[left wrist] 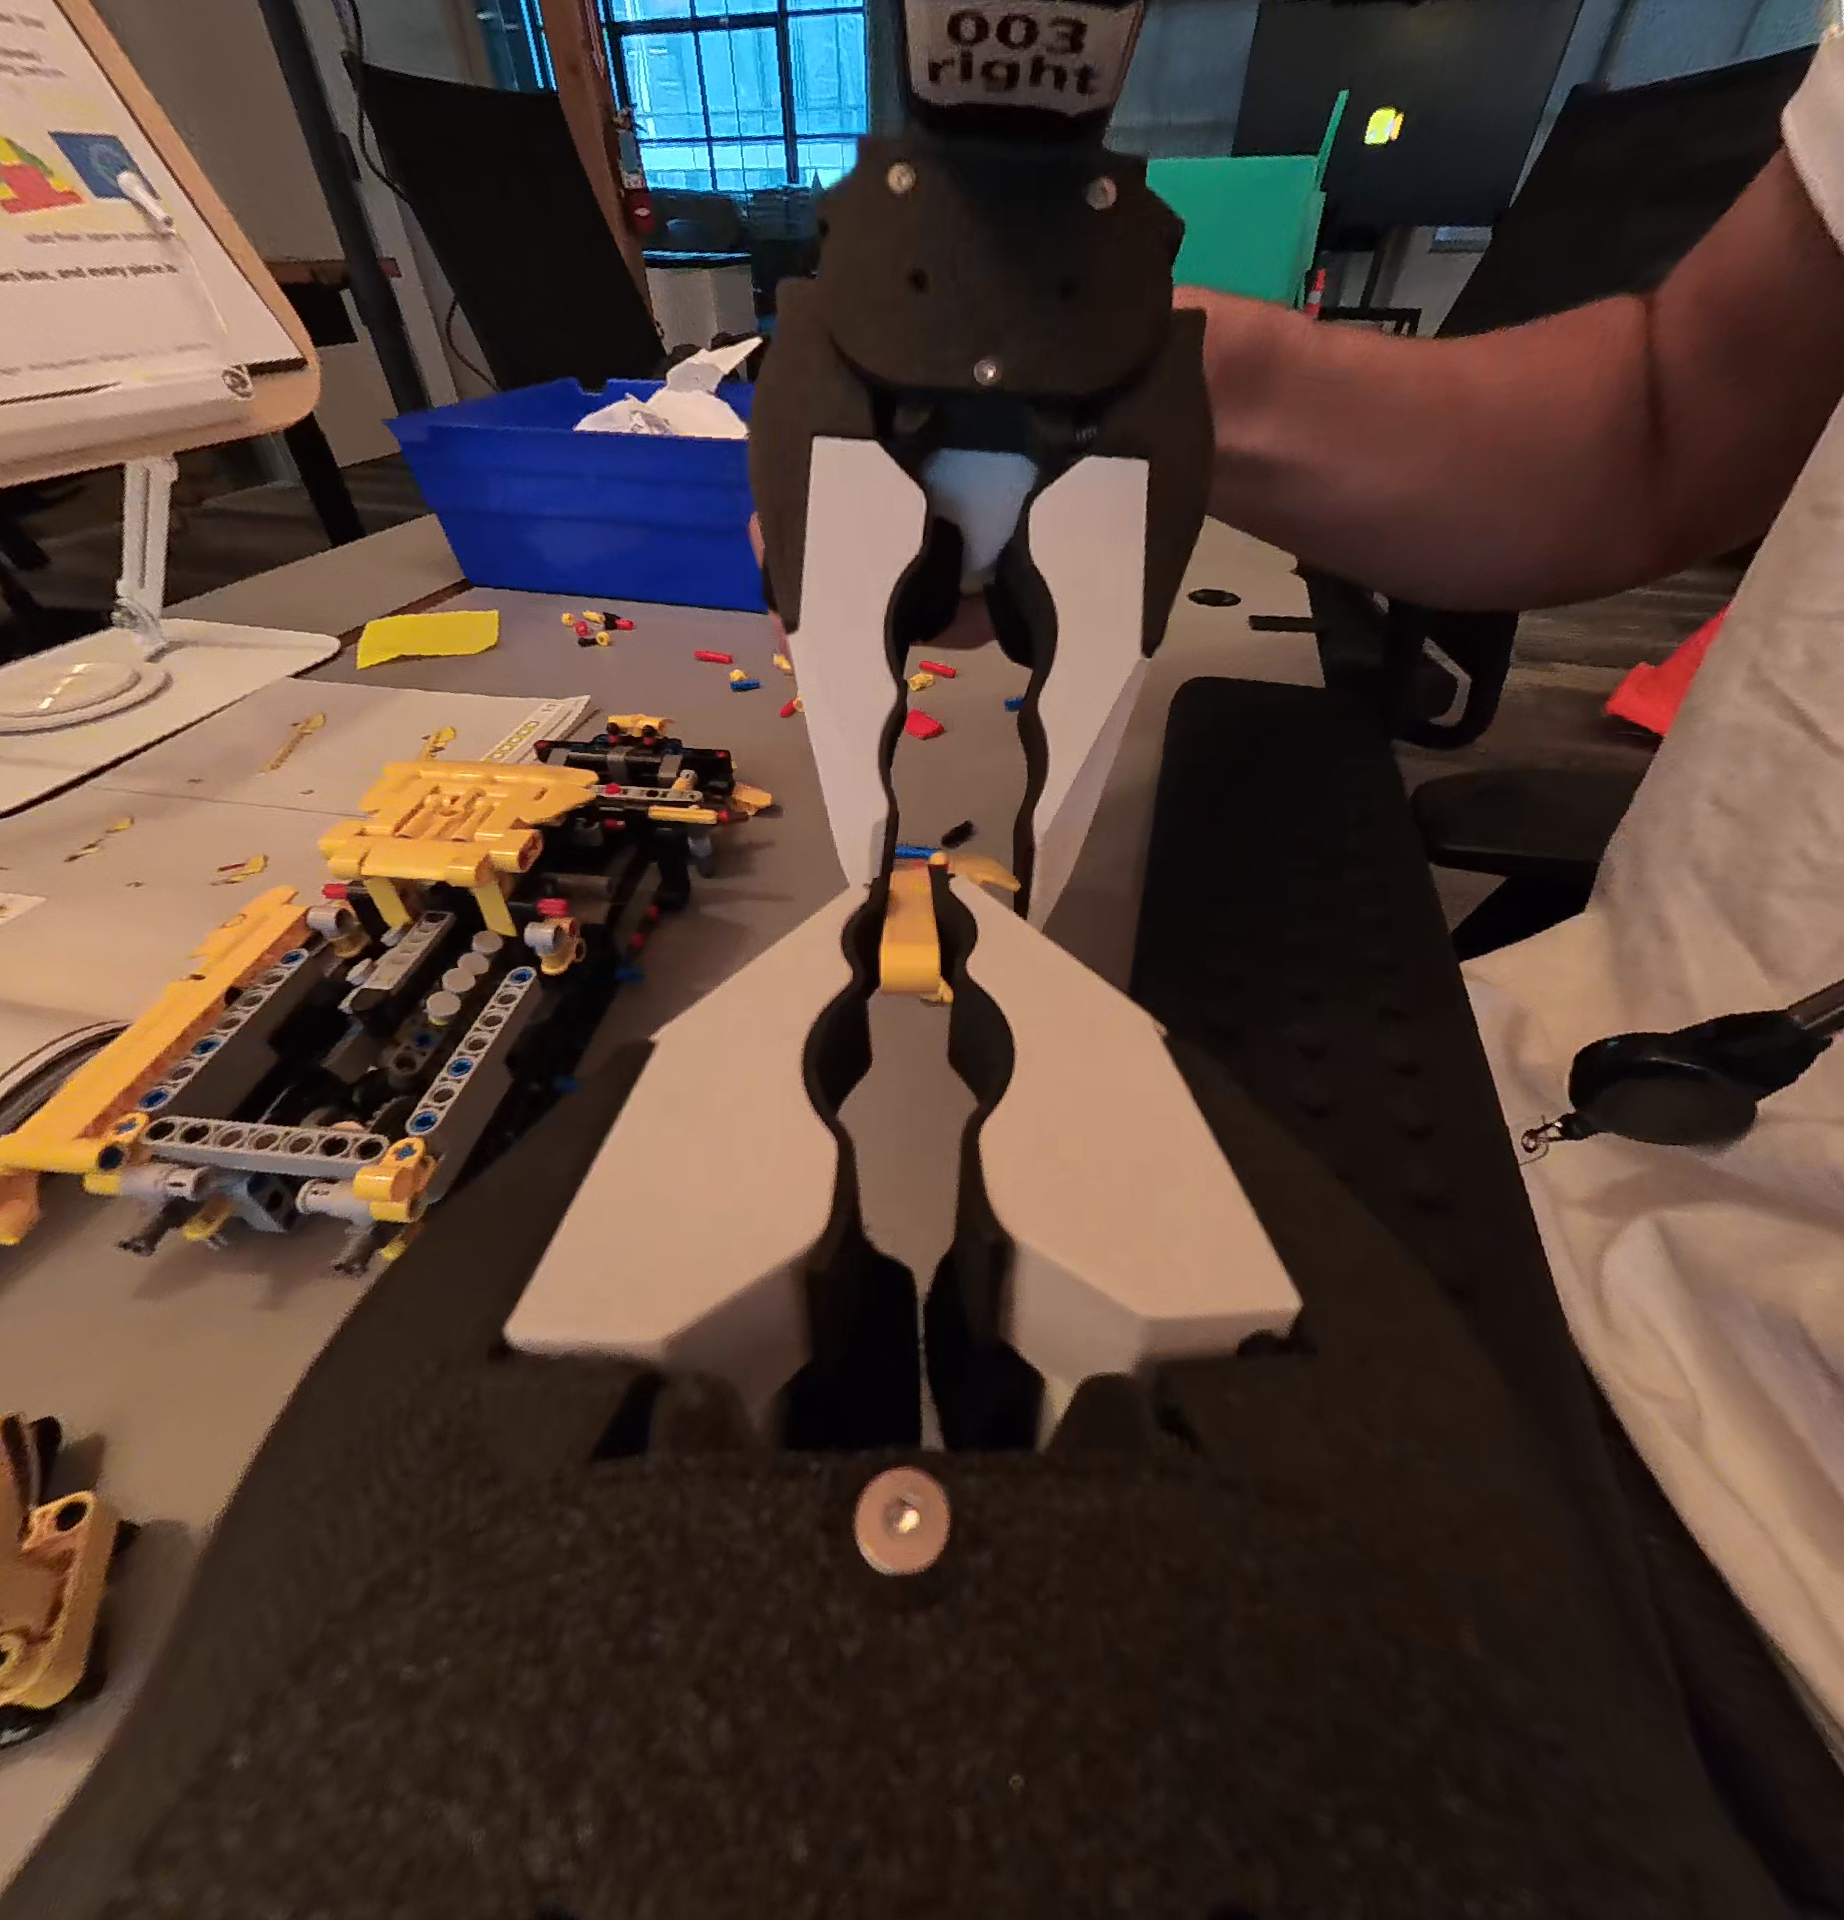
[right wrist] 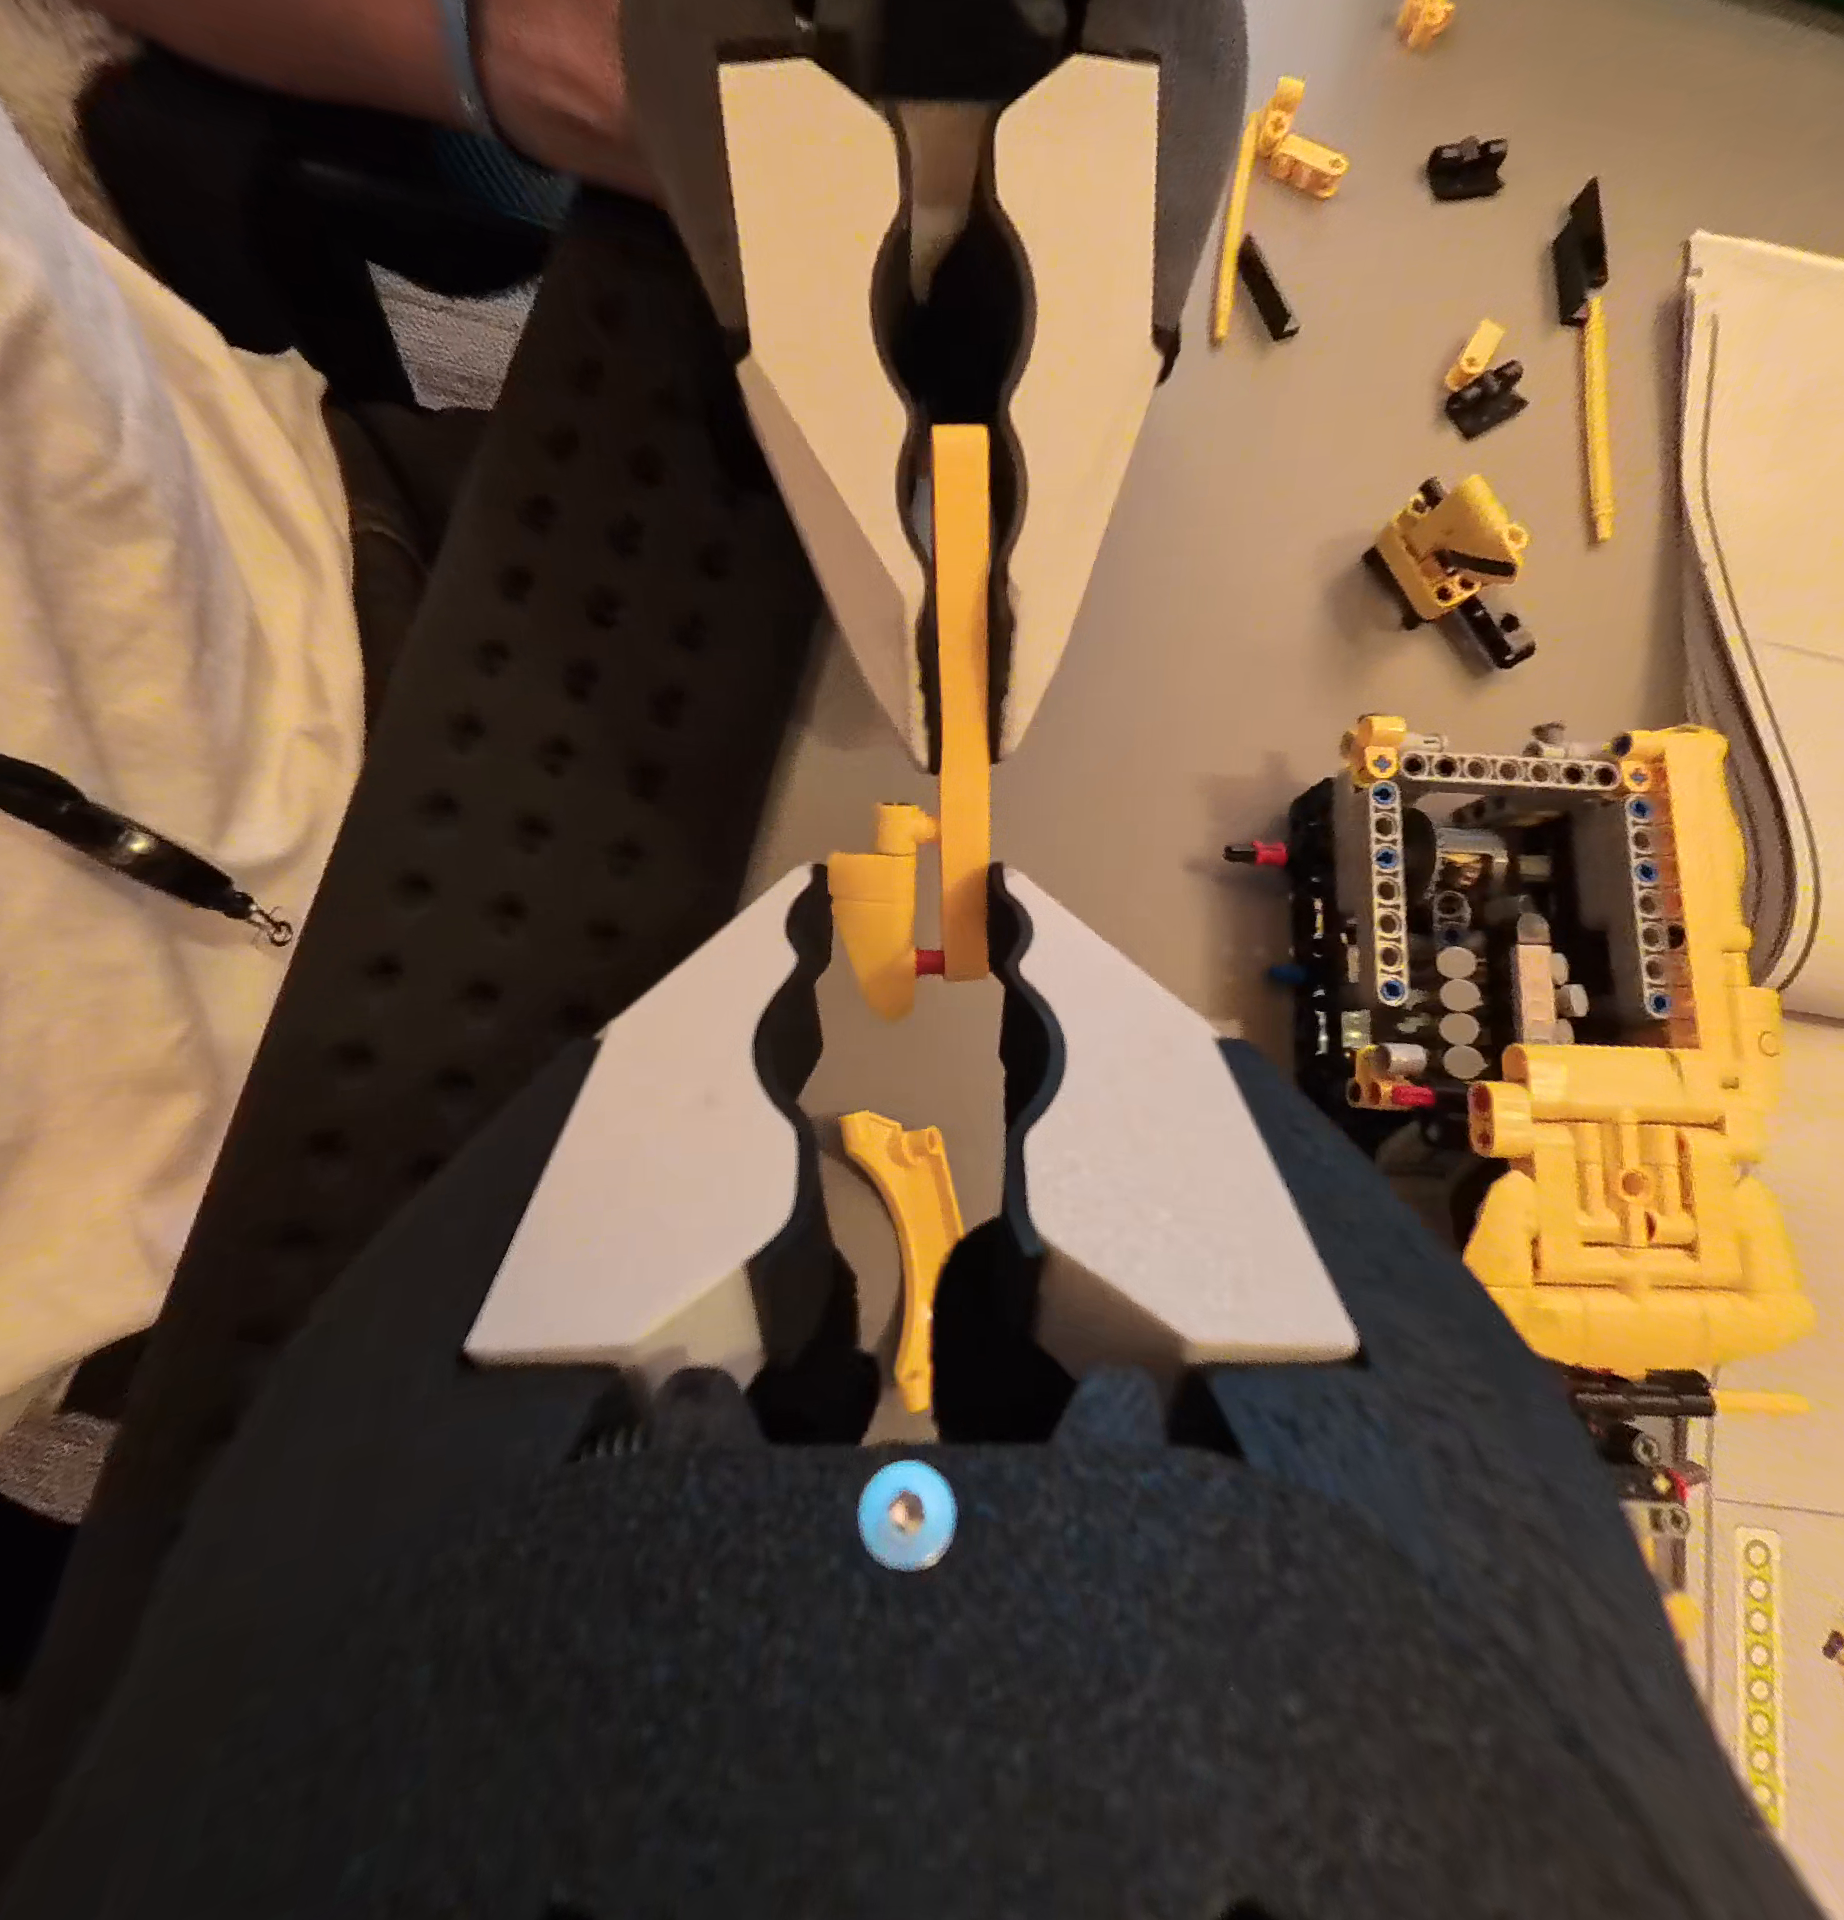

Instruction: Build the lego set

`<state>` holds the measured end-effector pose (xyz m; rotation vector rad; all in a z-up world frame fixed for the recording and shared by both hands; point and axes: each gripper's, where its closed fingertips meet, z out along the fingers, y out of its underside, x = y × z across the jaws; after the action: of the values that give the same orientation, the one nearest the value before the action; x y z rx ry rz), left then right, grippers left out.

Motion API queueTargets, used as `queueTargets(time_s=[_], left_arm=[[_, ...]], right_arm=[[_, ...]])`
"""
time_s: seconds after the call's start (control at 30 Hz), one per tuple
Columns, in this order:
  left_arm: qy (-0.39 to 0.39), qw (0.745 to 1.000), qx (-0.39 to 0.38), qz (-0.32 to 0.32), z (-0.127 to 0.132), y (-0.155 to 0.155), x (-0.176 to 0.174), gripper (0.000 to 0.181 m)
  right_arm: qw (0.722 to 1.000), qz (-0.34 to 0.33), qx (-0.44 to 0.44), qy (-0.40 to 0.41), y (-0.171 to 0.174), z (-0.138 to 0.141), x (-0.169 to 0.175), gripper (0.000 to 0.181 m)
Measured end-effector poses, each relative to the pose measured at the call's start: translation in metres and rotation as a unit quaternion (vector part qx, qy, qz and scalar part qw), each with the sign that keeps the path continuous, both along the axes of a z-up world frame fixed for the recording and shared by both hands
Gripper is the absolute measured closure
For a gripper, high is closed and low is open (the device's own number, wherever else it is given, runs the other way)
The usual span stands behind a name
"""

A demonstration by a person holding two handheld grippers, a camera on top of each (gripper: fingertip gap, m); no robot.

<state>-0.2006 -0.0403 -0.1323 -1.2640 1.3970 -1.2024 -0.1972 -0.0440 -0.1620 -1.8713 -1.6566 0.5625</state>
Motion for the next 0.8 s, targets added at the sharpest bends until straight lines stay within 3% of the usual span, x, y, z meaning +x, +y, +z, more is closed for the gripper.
queueTargets(time_s=[0.27, 0.47, 0.8], left_arm=[[-0.006, 0.998, -0.050, -0.029, 0.004, -0.006, -0.002, 0.173], [0.003, 0.998, -0.043, -0.048, 0.001, -0.014, -0.001, 0.173], [0.007, 1.000, -0.004, -0.006, -0.002, -0.003, 0.001, 0.173]], right_arm=[[0.999, 0.033, 0.007, -0.005, -0.007, 0.003, -0.001, 0.153], [0.999, 0.048, 0.002, -0.017, -0.013, -0.001, 0.001, 0.158], [0.998, -0.027, -0.045, 0.040, -0.001, 0.016, -0.003, 0.157]])
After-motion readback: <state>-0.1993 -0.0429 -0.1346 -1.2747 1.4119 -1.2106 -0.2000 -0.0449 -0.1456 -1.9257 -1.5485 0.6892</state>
